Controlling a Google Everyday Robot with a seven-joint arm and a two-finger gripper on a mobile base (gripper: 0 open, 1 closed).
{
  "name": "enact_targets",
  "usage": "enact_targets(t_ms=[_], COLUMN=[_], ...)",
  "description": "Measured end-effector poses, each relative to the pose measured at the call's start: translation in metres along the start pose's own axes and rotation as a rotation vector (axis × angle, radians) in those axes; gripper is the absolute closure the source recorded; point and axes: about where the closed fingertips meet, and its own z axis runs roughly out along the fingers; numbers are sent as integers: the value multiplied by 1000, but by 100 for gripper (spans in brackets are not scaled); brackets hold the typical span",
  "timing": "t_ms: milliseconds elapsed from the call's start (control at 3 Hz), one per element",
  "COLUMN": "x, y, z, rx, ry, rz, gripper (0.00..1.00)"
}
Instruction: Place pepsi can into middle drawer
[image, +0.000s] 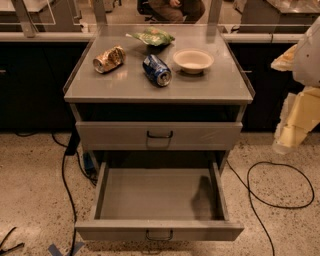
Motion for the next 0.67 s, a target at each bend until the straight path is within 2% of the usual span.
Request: enact_targets(t_ms=[333,667], x=[0,-10], y=[0,-1], z=[0,-5], rx=[2,44], ry=[0,-22], rz=[-1,-46], gripper=[0,0])
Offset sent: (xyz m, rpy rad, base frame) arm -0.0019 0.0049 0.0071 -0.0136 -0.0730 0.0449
